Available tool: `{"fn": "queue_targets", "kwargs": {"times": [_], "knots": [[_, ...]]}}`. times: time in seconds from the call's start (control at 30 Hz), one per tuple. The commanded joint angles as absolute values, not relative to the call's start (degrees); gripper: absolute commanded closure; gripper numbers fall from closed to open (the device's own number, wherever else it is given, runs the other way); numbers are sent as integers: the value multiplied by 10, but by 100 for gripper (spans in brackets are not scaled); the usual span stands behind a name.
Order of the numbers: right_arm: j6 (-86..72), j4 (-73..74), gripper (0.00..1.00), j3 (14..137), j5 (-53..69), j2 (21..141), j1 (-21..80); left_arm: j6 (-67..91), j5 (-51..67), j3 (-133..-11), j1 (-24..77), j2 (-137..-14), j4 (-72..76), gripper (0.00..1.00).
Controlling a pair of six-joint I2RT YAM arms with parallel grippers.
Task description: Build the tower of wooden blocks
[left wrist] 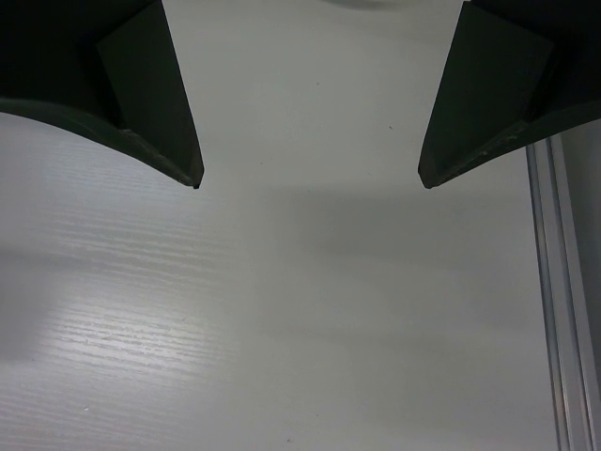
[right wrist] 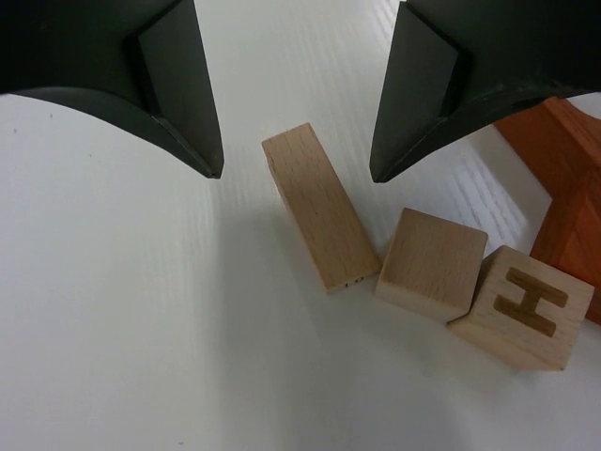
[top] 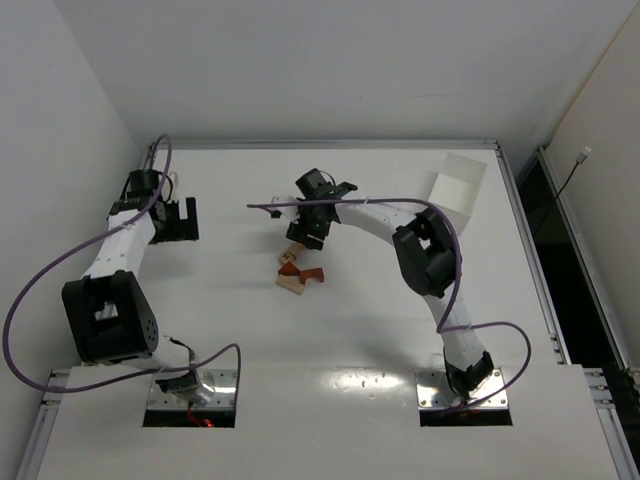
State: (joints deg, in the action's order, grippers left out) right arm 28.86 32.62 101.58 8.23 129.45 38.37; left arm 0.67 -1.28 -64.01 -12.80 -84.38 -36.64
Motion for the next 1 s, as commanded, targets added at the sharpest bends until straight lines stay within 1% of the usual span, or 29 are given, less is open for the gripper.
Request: {"fn": "queue_targets", "kwargs": {"times": [0.0, 0.17, 0.23, 0.27, 0.3, 0.33, 0.37, 0.43, 0.57, 0.63, 0.7, 0.8, 0.83, 0.97], "knots": [[359, 327, 39, 1040, 122, 1309, 382, 9, -13, -665, -137, -842, -359, 1], [386, 343, 40, 1045, 127, 1331, 382, 9, -13, -671, -142, -842, -359, 1], [386, 350, 45, 1062, 121, 1351, 382, 9, -13, -671, -142, -842, -359, 1], [386, 357, 55, 1070, 115, 1359, 382, 9, -13, -677, -148, -842, -359, 1], [386, 366, 63, 1088, 115, 1367, 382, 4, -13, -677, -148, -842, -359, 1], [386, 381, 75, 1096, 115, 1381, 382, 4, -13, -677, -148, -842, -359, 1], [370, 388, 100, 1110, 108, 1386, 382, 4, -13, -677, -148, -847, -359, 1], [352, 409, 100, 1119, 101, 1392, 377, 4, -13, -677, -148, -847, -359, 1], [254, 421, 100, 1119, 80, 1379, 363, -2, -13, -677, -148, -859, -353, 1], [179, 426, 100, 1097, 59, 1359, 357, -2, -8, -682, -148, -859, -352, 1], [96, 438, 100, 1086, 22, 1347, 340, 4, -8, -682, -148, -864, -347, 1], [17, 430, 100, 1035, -67, 1301, 340, 18, -8, -682, -148, -869, -342, 1], [-36, 430, 100, 1025, -97, 1290, 340, 25, -14, -682, -148, -874, -342, 1], [-130, 430, 100, 971, -133, 1245, 340, 41, -19, -682, -148, -880, -335, 1]]}}
